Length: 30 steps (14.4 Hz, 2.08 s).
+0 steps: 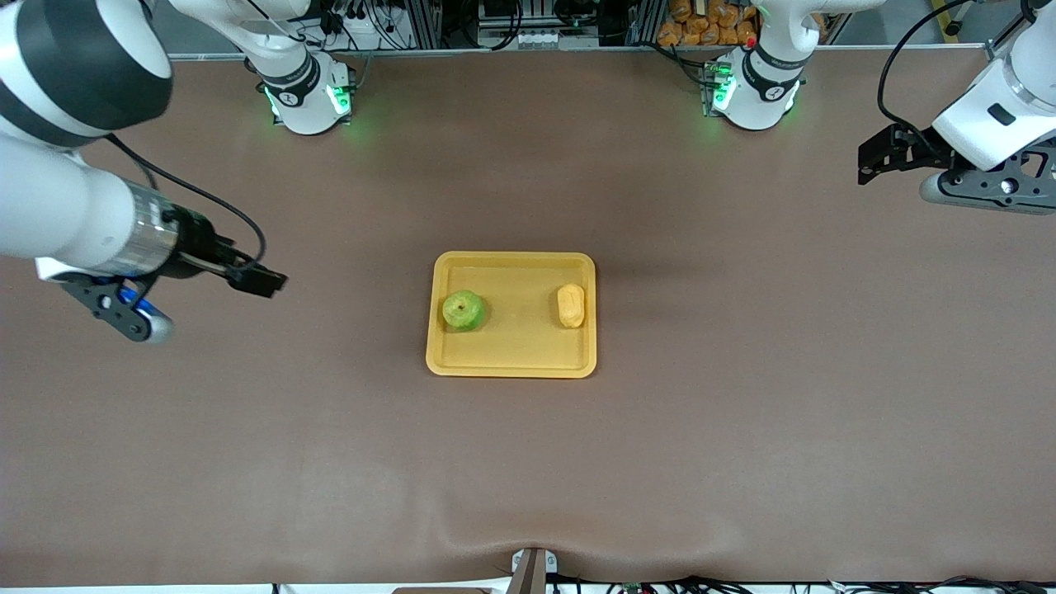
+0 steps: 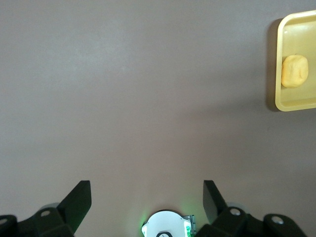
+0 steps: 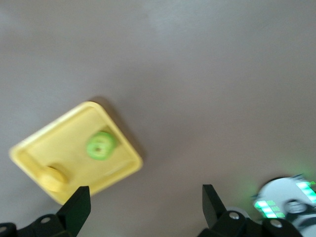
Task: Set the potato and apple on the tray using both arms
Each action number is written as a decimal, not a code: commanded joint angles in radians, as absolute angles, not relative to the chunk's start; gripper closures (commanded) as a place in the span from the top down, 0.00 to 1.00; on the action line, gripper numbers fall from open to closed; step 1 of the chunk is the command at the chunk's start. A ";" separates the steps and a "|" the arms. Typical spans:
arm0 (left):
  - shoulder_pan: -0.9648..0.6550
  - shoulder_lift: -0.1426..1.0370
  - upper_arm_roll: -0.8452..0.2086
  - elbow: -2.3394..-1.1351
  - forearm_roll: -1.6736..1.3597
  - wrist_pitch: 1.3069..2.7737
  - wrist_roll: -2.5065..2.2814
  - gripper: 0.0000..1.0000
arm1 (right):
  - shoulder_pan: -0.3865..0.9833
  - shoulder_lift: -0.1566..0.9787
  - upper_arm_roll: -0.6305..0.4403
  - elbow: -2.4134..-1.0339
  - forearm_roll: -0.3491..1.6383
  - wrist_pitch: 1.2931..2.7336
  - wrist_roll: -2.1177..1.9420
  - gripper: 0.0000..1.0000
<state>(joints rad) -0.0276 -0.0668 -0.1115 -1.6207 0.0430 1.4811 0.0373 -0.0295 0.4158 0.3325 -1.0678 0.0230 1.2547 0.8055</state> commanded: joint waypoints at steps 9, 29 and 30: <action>-0.005 -0.078 -0.126 -1.591 0.032 1.503 0.023 1.00 | 0.012 0.279 0.086 -1.094 -0.014 1.140 0.186 1.00; -0.003 0.000 -0.124 -1.520 0.000 1.491 0.026 1.00 | 0.064 -0.029 -0.115 -1.552 0.011 1.442 -0.051 1.00; -0.003 -0.002 -0.124 -1.520 0.000 1.490 0.025 1.00 | 0.064 -0.029 -0.114 -1.552 0.011 1.443 -0.049 1.00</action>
